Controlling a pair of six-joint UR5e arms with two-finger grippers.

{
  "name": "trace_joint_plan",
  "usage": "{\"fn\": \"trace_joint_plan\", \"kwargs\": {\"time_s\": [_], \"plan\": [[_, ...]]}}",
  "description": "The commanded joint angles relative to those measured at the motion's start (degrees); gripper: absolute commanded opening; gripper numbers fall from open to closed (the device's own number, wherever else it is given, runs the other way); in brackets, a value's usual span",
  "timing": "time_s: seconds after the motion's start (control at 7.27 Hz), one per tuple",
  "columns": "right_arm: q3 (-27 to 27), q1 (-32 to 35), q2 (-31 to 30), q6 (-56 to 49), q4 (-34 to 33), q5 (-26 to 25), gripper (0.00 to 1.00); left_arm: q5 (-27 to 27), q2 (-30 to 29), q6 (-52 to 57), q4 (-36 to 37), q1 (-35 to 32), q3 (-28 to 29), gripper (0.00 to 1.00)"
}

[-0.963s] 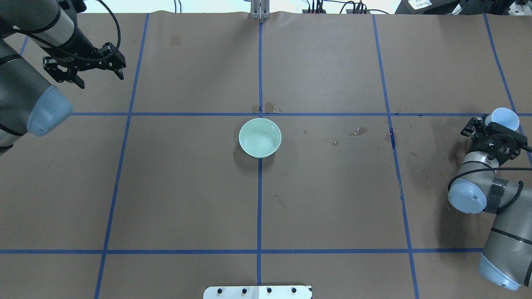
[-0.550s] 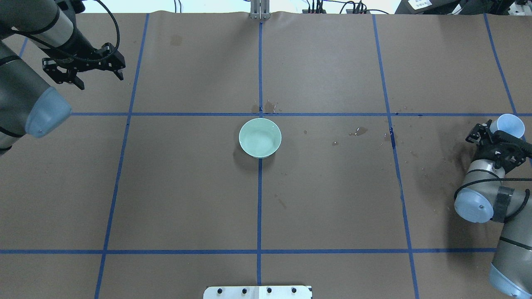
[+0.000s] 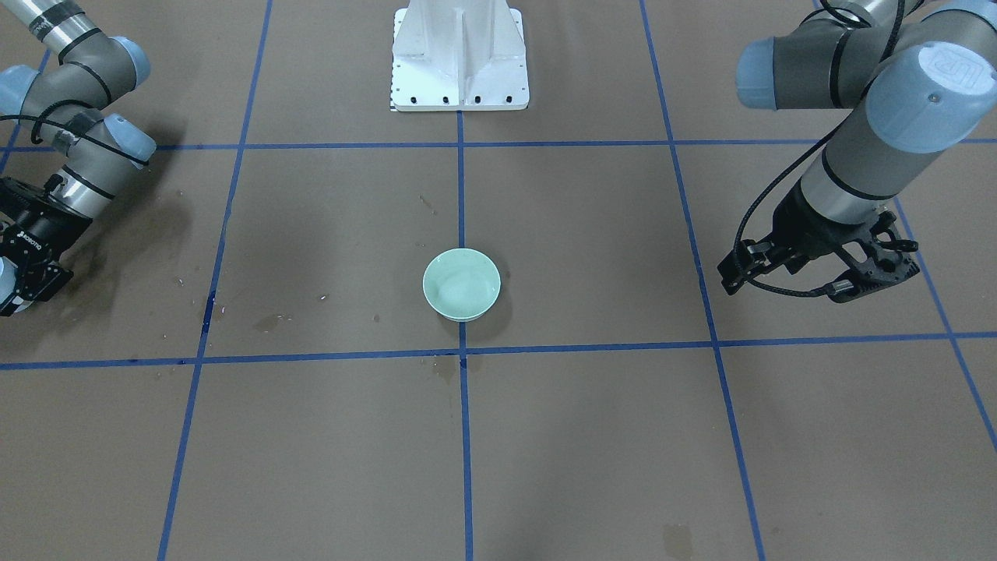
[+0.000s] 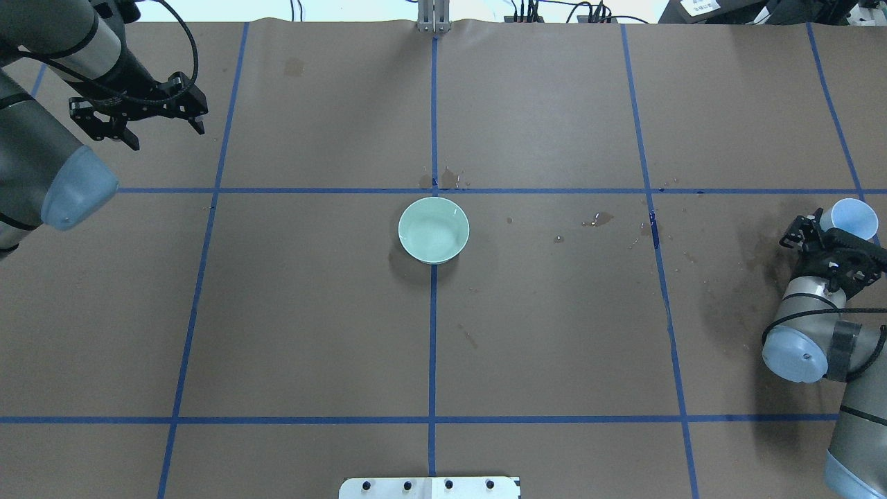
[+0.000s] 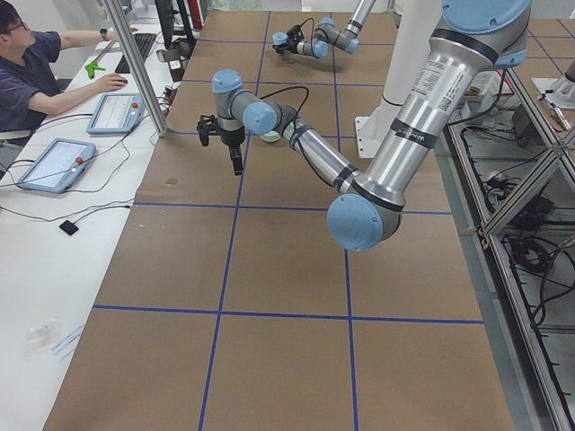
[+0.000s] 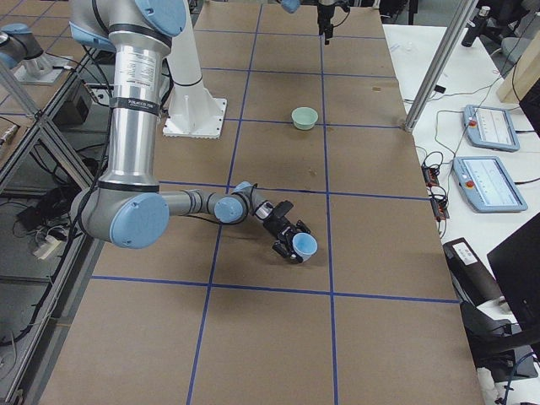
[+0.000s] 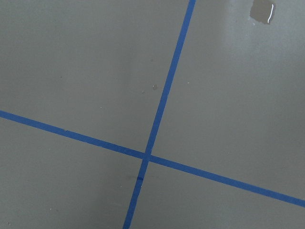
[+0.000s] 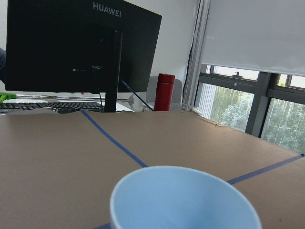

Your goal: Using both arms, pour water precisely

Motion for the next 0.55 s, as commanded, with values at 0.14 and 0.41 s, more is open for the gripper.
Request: {"fn": "trace_joint_plan", "kwargs": {"time_s": [0.14, 0.41], "plan": [[-0.06, -0.61, -0.23, 0.01, -0.01, -0.03, 0.26, 0.00, 0.08, 0.00, 0.00, 0.00, 0.00, 1.00], [-0.15, -0.69, -0.66, 0.09, -0.10, -0.11, 0.72, 0.00, 0.08, 0.00, 0.00, 0.08, 0.00, 1.00]]}}
